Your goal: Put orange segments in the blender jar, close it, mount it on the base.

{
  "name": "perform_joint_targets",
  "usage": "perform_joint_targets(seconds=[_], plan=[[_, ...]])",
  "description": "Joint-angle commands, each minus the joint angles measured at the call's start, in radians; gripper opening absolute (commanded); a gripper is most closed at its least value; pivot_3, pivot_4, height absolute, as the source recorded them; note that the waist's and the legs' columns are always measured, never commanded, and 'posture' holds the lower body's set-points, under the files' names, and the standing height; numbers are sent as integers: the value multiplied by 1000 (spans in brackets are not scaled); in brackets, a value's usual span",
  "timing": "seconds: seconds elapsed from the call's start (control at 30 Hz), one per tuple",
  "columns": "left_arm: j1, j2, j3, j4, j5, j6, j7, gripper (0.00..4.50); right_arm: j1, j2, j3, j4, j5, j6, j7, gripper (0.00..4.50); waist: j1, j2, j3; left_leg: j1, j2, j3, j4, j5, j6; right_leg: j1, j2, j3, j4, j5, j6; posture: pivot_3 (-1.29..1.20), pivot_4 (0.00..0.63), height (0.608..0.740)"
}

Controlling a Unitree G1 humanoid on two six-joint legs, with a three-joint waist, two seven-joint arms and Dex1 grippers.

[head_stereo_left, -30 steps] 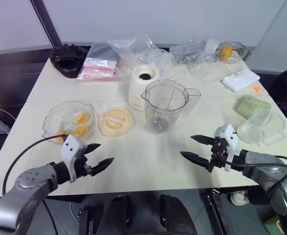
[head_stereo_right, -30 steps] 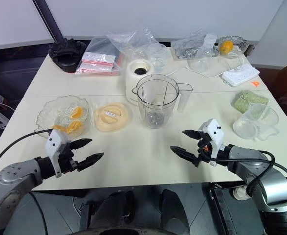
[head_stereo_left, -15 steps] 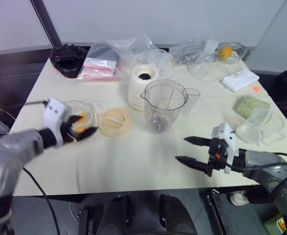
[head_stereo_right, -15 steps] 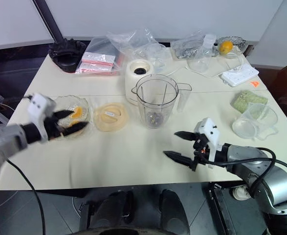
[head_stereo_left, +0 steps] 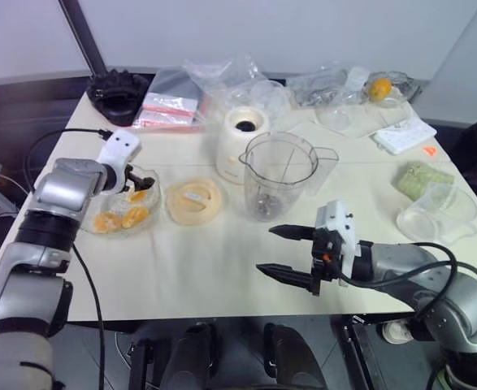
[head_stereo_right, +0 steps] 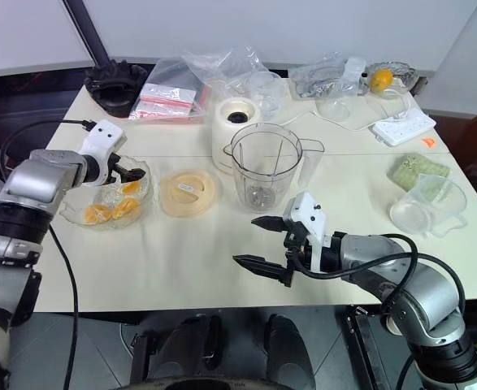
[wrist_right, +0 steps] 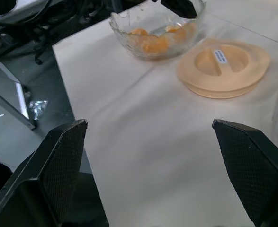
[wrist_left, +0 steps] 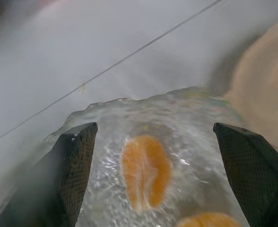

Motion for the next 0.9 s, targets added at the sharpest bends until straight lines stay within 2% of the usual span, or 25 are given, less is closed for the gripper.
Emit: perform_joint_targets(seconds=[0.03,0.4,0.6,0.9], plan=[[-70,-38,-1,147,65,-82,-3,4105,17,-11,-35,-44,5,-12,-18,4445,1,0,0,0,0,0,0,0,0,0,0,0,0,0,0,0,150,740],[-194,-151,52,525,130,-152,39,4105,76,-26,-83,-69,13,-17,-41,4445,4,-2,0,-2,1,-2,12,-1,1,0,-3,-1,8,0,0,0,150,740],[-209,-167,46,575,171,-132,2,4105,81,-39,-121,-82,23,-14,-49,4445,4,-2,0,-2,0,-2,13,-1,1,0,-3,-1,9,1,2,0,150,740],[-203,-183,70,606,197,-127,-29,4105,64,-33,-110,-79,16,-13,-65,4445,4,-2,-1,-2,0,-2,13,-1,1,1,-4,-1,9,1,1,0,150,740]])
